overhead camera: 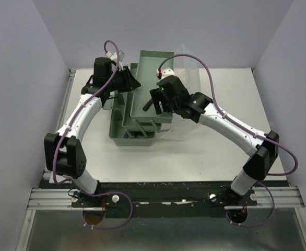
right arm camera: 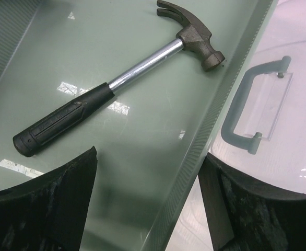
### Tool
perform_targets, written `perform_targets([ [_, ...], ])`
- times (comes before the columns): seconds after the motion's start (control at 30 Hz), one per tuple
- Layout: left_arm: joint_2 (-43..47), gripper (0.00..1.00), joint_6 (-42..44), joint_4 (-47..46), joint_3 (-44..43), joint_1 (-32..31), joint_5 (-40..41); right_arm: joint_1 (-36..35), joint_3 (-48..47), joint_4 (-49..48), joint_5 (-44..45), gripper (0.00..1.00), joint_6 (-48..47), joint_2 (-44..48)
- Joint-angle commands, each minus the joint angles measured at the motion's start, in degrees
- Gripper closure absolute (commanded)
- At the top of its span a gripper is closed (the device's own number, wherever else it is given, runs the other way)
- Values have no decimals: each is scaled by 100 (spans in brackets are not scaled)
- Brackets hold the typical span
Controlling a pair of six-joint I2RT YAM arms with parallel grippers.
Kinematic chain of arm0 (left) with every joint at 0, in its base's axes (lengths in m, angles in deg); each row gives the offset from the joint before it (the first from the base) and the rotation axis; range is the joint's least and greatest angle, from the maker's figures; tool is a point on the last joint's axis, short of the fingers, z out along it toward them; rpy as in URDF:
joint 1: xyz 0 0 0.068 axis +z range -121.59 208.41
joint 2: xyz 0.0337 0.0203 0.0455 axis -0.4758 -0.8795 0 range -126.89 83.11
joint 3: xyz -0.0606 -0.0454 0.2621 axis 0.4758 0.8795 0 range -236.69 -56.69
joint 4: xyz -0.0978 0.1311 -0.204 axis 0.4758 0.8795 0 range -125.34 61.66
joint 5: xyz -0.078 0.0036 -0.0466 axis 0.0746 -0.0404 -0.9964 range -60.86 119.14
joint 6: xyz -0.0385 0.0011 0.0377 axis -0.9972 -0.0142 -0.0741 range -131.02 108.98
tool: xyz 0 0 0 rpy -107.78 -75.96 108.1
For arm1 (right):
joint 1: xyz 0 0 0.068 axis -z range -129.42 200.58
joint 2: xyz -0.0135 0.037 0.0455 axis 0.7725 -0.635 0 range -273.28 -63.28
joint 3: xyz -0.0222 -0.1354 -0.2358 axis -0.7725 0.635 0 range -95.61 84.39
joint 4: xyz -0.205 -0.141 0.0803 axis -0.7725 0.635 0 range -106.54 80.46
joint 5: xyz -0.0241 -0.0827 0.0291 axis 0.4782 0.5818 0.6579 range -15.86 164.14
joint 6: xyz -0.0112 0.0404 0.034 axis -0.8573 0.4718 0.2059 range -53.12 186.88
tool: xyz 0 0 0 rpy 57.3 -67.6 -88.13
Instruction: Pack the tool kit
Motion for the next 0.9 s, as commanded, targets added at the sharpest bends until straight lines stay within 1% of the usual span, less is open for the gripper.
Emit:
perform_targets([
  [0.0, -182, 87, 496, 842, 17, -3, 705, -128, -398, -184, -2, 13, -223, 365],
  [0.1, -208, 89, 584, 982, -44, 6, 872, -137, -425, -201, 191, 10, -293, 532],
  [0.23, -278, 93, 619, 1071, -97, -3, 908, -128, -486, -192, 288, 4, -390, 743],
  [0.3, -305, 99, 619, 1062, -106, -3, 873, -128, -530, -192, 306, 0, -425, 788],
  [0.47, -270, 100, 619, 1053, -62, -3, 908, -128, -627, -61, 595, 0, -487, 796],
  [0.6, -296, 100, 707, 1167, -123, -3, 1039, -50, -452, -105, 877, 0, -461, 1051],
  [0.77, -392, 100, 927, 1466, -317, -12, 1276, 293, -188, -113, 605, 0, -268, 1472],
  [0.87, -498, 100, 1093, 1659, -457, 6, 1478, 609, 84, -175, 281, 0, -83, 1727],
])
